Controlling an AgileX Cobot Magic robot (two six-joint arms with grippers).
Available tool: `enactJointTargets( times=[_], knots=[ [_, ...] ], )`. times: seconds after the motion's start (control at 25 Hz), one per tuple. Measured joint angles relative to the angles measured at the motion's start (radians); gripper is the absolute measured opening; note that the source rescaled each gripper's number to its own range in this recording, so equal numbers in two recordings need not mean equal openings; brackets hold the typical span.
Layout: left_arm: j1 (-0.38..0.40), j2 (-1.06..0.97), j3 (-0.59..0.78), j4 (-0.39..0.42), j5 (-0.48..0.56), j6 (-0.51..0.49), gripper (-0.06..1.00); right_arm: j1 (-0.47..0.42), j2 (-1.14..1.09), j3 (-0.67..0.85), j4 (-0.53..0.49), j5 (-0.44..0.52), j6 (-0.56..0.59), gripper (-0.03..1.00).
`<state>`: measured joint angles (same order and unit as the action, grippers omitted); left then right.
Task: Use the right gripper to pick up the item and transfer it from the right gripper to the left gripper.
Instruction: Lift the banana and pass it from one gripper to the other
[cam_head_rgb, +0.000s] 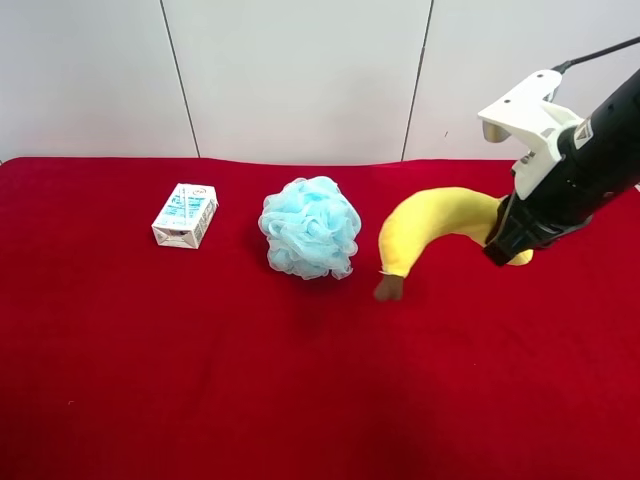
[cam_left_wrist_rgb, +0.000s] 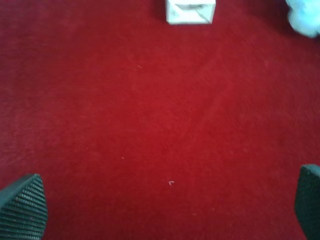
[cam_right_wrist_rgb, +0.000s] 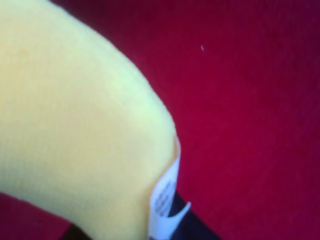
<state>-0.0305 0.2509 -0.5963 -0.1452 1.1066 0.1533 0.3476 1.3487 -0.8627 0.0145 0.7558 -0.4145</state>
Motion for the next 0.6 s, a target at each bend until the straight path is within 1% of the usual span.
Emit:
enactJointTargets(
  times=[0.04, 0.12, 0.28, 0.4, 0.6],
  knots=[
    [-0.019, 0.037, -0.017, -0.020, 0.000, 0.025, 1.00, 0.016, -0.007, 0.000, 0.003, 0.000, 0.001, 0.00],
    [-0.082, 0.107, -0.050, -0.047, 0.000, 0.066, 1.00, 0.061, -0.013, 0.000, 0.010, 0.000, 0.009, 0.00],
    [-0.241, 0.262, -0.111, -0.048, 0.014, 0.098, 1.00, 0.147, -0.014, 0.000, 0.015, -0.008, 0.060, 0.00],
    [-0.364, 0.384, -0.174, -0.021, 0.017, 0.106, 1.00, 0.200, -0.014, -0.003, 0.015, -0.014, 0.107, 0.00],
    [-0.563, 0.597, -0.288, 0.079, 0.010, 0.107, 1.00, 0.269, -0.013, -0.098, 0.015, -0.008, 0.201, 0.00]
  ],
)
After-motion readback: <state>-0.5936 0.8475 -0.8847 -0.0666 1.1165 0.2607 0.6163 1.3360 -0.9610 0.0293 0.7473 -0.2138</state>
